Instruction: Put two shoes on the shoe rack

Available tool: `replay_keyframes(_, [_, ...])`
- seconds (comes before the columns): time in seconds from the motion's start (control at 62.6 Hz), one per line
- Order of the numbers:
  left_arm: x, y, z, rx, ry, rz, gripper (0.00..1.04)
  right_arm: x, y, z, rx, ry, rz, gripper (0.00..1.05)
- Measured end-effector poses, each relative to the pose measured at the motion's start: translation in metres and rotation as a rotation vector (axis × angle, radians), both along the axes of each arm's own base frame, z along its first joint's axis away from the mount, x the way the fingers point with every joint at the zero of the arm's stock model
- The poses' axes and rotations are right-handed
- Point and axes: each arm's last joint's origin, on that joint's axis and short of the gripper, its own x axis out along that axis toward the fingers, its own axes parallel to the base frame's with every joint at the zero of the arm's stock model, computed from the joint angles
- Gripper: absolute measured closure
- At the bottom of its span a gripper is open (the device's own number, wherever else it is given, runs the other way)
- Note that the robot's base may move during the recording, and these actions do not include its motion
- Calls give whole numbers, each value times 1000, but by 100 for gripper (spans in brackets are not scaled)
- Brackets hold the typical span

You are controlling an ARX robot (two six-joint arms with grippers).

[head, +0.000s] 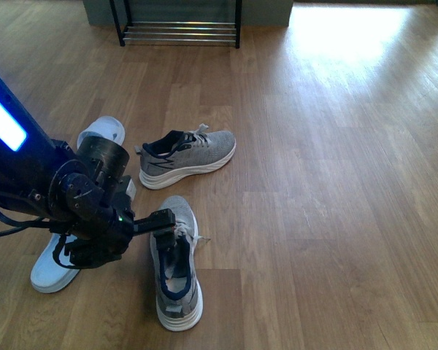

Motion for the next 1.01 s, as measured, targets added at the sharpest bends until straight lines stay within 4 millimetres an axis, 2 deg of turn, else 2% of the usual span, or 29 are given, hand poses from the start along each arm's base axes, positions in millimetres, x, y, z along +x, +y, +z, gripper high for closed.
replay_keyframes(0.256, [8,-5,-23,13,13,-41,9,0,0,0,0,0,0,9])
replay_keyframes(0.479, [17,-15,-32,-4,-9,-90,10,0,0,0,0,0,0,9])
replay_keyframes(0.735, [17,-15,-44,32,5,-97,52,0,0,0,0,0,0,9])
replay_keyframes(1.006, [17,-11,-44,79,-10,-81,94,0,0,0,0,0,0,9])
